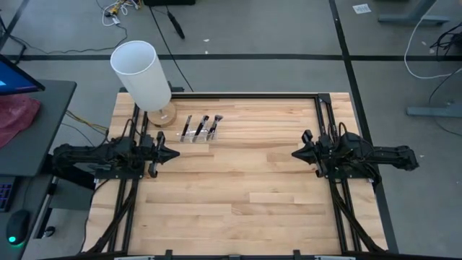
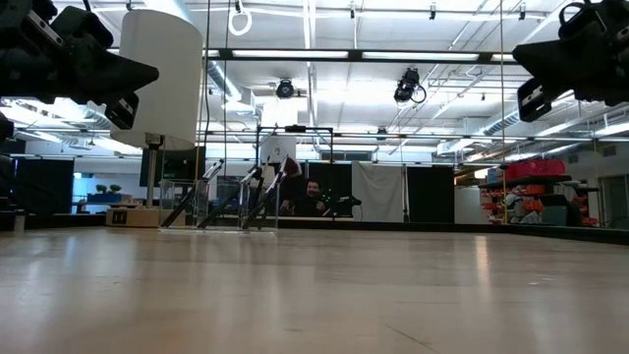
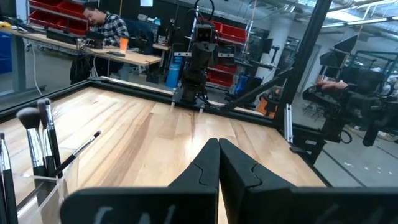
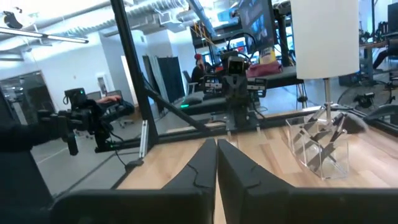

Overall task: Put items in baskets/containers
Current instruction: Return to Home Position

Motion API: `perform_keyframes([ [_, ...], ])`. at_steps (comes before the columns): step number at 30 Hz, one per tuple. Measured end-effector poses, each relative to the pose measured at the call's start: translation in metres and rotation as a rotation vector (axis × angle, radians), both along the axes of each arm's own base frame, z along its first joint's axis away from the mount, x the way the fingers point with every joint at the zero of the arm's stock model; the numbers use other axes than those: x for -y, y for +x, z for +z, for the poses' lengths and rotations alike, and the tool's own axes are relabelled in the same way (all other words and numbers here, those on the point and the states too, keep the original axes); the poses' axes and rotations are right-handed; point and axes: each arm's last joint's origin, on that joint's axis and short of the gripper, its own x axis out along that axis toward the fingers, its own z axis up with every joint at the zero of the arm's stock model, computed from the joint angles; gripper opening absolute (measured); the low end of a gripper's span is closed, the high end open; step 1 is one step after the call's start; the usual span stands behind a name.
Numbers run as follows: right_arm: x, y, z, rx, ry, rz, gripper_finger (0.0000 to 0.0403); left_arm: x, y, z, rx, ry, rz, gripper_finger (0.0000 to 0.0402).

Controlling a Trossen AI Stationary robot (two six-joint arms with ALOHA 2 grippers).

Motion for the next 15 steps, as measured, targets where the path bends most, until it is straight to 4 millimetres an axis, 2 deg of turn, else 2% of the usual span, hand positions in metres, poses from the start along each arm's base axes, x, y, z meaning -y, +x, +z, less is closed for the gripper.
perform_keyframes([
  [15, 0.0000, 0.0001, -0.0007, -0.007, 0.000, 0.000, 0.0017, -0.0001, 0.0000, 0.0000, 0.000, 0.000, 0.000, 0.0003],
])
